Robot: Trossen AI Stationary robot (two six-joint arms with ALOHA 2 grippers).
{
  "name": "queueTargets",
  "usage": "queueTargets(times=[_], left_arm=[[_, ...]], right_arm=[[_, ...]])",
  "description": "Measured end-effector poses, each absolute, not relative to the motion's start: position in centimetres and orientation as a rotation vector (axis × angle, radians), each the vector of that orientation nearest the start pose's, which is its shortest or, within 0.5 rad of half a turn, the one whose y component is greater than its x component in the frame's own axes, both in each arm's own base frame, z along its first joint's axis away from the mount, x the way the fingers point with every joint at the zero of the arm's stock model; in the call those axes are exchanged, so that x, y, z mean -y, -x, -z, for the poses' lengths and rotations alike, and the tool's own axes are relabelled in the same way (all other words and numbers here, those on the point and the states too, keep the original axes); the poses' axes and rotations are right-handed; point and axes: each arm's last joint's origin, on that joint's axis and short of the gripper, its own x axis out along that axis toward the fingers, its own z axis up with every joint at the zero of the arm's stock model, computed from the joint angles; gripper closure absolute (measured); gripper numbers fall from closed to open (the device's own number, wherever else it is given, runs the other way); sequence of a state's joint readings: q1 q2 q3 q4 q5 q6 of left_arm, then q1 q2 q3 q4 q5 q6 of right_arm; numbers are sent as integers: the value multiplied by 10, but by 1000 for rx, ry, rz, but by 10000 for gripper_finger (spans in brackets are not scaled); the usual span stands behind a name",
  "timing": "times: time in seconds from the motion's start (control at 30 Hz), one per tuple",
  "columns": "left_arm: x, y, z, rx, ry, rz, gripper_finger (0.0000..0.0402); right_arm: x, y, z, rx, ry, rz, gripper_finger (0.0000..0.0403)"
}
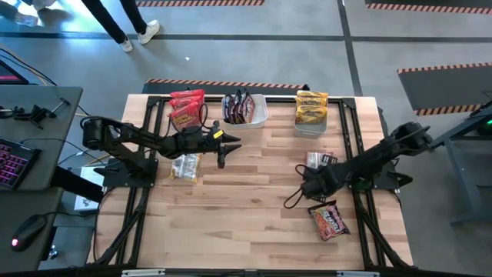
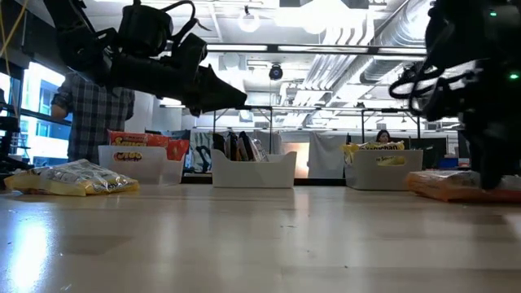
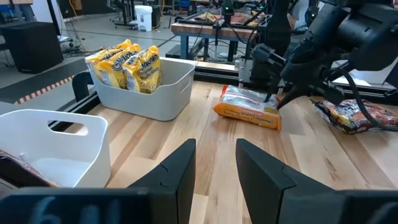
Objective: Sort Maruchan noodles
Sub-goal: Put the orange noodle pack into the transparent bin
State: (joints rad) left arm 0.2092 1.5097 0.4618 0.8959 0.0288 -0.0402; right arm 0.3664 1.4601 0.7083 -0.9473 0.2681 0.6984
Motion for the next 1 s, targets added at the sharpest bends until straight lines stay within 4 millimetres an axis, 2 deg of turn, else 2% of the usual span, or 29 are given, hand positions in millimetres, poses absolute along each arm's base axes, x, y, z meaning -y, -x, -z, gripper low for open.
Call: queueTargets(times=[0.13, 0.2, 0.43, 0.6, 0.83, 1.0], left_arm=[[-56, -268, -170, -148, 58, -183, 298], [-56, -268, -171, -145, 61, -183, 298], [-51, -271, -173, -137, 66, -155, 298], [-43, -273, -173, -144, 63, -122, 298], [-17, -278, -171, -169, 3, -44, 289], [-2, -295, -159, -308, -30, -83, 253]], right_arm=[[-63, -199, -157, -1441, -43, 445, 381], [-62, -207, -163, -1386, -63, 398, 396], [-50, -240, -174, -1134, -125, 213, 401], [-35, -259, -182, -975, -134, 125, 402], [-9, -274, -192, -818, -204, 130, 402], [4, -278, -195, -767, -241, 154, 403]])
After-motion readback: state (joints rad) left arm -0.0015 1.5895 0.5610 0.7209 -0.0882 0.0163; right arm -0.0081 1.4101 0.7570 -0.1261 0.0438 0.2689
